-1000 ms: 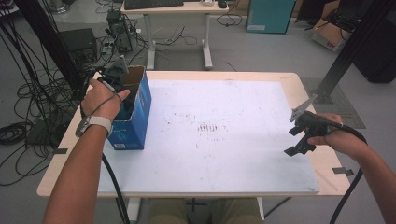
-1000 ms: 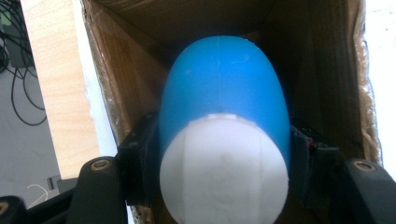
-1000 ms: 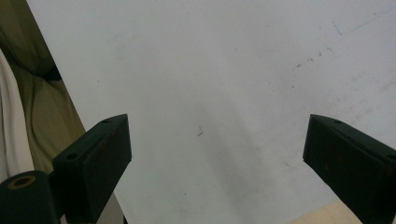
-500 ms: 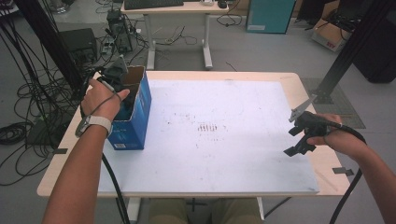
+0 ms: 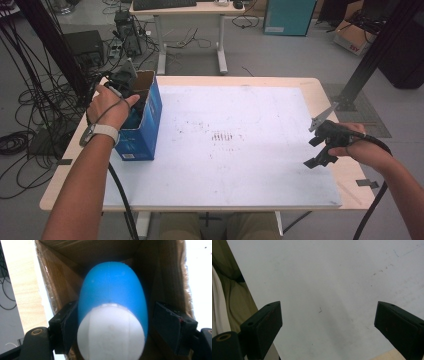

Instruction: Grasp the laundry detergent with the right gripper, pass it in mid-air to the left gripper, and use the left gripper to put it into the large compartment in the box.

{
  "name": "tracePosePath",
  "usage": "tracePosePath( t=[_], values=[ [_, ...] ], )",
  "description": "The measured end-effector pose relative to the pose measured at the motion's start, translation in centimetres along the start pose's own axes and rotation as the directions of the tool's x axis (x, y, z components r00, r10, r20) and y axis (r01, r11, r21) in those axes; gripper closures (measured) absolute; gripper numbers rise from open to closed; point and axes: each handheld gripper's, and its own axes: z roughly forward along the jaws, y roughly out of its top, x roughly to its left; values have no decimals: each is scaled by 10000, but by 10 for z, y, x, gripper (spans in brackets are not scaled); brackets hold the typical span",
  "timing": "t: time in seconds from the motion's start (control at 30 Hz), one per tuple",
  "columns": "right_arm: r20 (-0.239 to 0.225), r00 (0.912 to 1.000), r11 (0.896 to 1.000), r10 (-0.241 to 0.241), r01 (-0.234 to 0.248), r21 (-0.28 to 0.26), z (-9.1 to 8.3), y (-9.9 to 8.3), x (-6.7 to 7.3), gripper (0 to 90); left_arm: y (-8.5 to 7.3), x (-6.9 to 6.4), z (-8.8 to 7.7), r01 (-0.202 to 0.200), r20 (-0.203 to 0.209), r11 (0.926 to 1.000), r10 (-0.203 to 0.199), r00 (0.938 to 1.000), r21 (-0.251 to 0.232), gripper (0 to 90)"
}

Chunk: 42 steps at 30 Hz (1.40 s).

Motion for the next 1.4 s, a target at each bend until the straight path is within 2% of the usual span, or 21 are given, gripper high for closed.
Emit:
tracePosePath(
  t=[0.1,0.23,0.47,0.7,0.83,0.87,0.93,1.03,1.07,1.13,1.2,1.23,1.27,1.3,1.33,1.37,1.4],
  values=[
    [-8,10000,10000,-66,66,49,1,2,0,79,-1,1,-4,3,110,9999,-2,9999,-113,225],
    [-8,9999,9999,-119,119,55,2,5,2,79,0,-1,-13,-123,98,9993,126,9999,-345,123],
    [17,9999,9999,-146,146,76,0,4,3,79,1,-4,-38,-545,70,9939,554,9984,-954,93],
    [134,9999,9999,-56,55,98,-8,2,6,79,0,-11,-65,-1145,0,9800,1160,9932,-1627,83],
    [210,9997,10000,-91,91,6,-14,1,7,79,-2,-22,-75,-1592,196,9687,1659,9860,-1907,83],
    [242,9997,10000,-73,73,-9,-15,1,7,79,-2,-25,-78,-1845,274,9636,1933,9808,-1937,83],
    [263,9996,9999,-120,121,-11,-17,1,8,79,-2,-32,-83,-2385,189,9464,2484,9685,-2177,86],
    [310,9995,9999,-104,106,-36,-21,2,10,79,-2,-42,-90,-2963,296,9243,3121,9496,-2405,85],
    [321,9995,9999,-65,67,-74,-22,2,11,79,-2,-45,-93,-3265,265,9154,3419,9394,-2353,83],
    [340,9993,9999,-134,136,-72,-24,2,11,79,-2,-53,-97,-3577,255,9005,3751,9266,-2471,82],
    [360,9993,9999,-105,109,-110,-26,3,12,79,-3,-62,-100,-3966,266,8822,4163,9088,-2540,82],
    [357,9993,9998,-142,147,-139,-27,3,12,79,-4,-66,-102,-4171,345,8725,4392,8977,-2546,82],
    [361,9993,9998,-135,139,-118,-28,4,12,79,-4,-71,-103,-4436,376,8583,4677,8831,-2580,82],
    [367,9992,9998,-129,134,-161,-28,4,13,79,-5,-77,-103,-4611,346,8468,4863,8731,-2651,85],
    [369,9992,9998,-151,156,-142,-29,4,13,79,-7,-84,-102,-4681,394,8374,4976,8665,-2824,84],
    [360,9992,9998,-167,172,-127,-30,4,12,79,-7,-86,-103,-5369,402,8042,5636,8251,-2550,84],
    [364,9993,9998,-98,104,-187,-31,5,12,79,-8,-92,-101,-5492,553,7935,5805,8124,-2622,86]
  ],
)
